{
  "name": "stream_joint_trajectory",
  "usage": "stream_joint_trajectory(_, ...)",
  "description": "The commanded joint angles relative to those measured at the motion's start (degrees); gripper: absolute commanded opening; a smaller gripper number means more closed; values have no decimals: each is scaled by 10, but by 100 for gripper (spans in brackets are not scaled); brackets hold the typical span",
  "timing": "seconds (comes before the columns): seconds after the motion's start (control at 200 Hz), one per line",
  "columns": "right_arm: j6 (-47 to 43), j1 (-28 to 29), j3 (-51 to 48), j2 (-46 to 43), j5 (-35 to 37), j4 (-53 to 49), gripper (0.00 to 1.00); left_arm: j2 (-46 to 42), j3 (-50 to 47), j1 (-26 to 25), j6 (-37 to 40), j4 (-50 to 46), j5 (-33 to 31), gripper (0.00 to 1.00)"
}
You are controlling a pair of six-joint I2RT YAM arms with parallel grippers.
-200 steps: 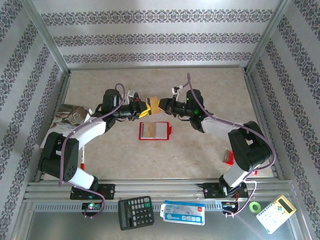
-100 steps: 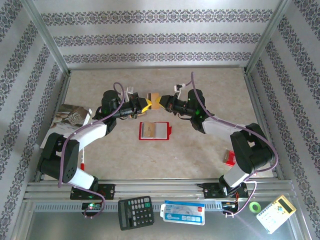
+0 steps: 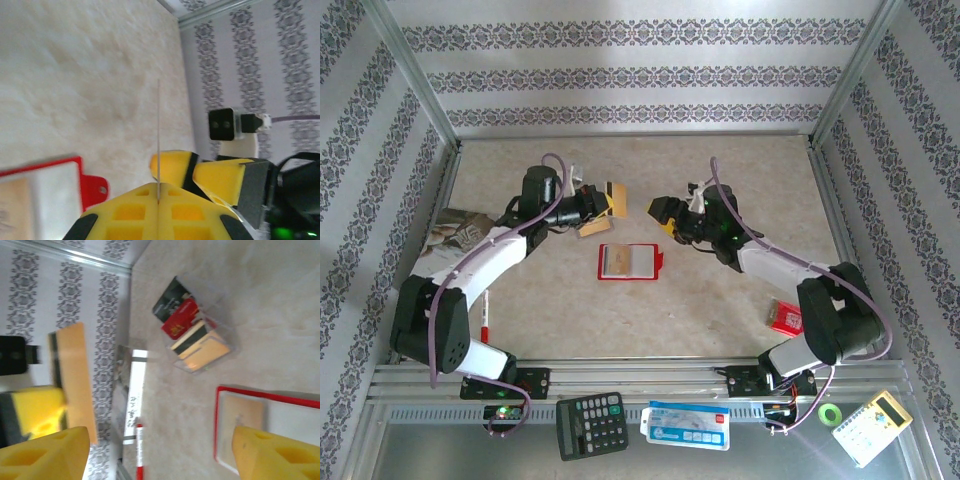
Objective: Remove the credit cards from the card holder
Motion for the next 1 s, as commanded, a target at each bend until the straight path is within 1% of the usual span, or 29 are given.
stream_joint_trajectory(0.0, -77, -6, 2, -22, 65, -112, 81, 2, 60, 5, 204, -196, -108, 0)
stream_joint_trajectory(0.095, -100, -11, 5, -29, 91, -145, 86, 32, 107, 6, 298, -253, -143, 0)
stream_joint_trajectory(0.195, -126, -14, 11, -36, 110, -170, 93, 56, 132, 6, 415, -269, -159, 0)
stream_joint_trajectory(0.25, -142, -17, 13, -40, 114, -178, 97, 70, 147, 7, 475, -282, -193, 0)
stream_joint_trajectory(0.315, -156, -22, 17, -43, 115, -183, 98, 94, 174, 6, 537, -308, -226, 0)
stream_joint_trajectory(0.35, -162, -24, 19, -46, 116, -186, 98, 108, 190, 6, 577, -326, -233, 0)
stream_joint_trajectory(0.385, -166, -27, 20, -47, 116, -188, 98, 123, 205, 6, 624, -344, -233, 0)
stream_joint_trajectory(0.49, -170, -39, 24, -49, 118, -193, 98, 166, 252, 6, 757, -409, -199, 0)
stream_joint_trajectory(0.54, -170, -45, 25, -48, 112, -196, 98, 186, 280, 6, 805, -441, -187, 0)
stream_joint_trajectory(0.6, -170, -51, 27, -48, 105, -198, 98, 210, 310, 6, 854, -477, -191, 0)
stream_joint_trajectory(0.635, -170, -53, 28, -48, 103, -198, 98, 224, 328, 6, 877, -497, -198, 0)
stream_joint_trajectory(0.744, -170, -55, 28, -49, 97, -198, 98, 267, 380, 6, 918, -541, -230, 0)
stream_joint_trajectory(0.874, -169, -55, 28, -50, 76, -190, 98, 301, 416, 9, 978, -584, -236, 0)
stream_joint_trajectory(0.994, -168, -56, 21, -55, 81, -191, 98, 316, 433, 17, 1002, -586, -235, 0)
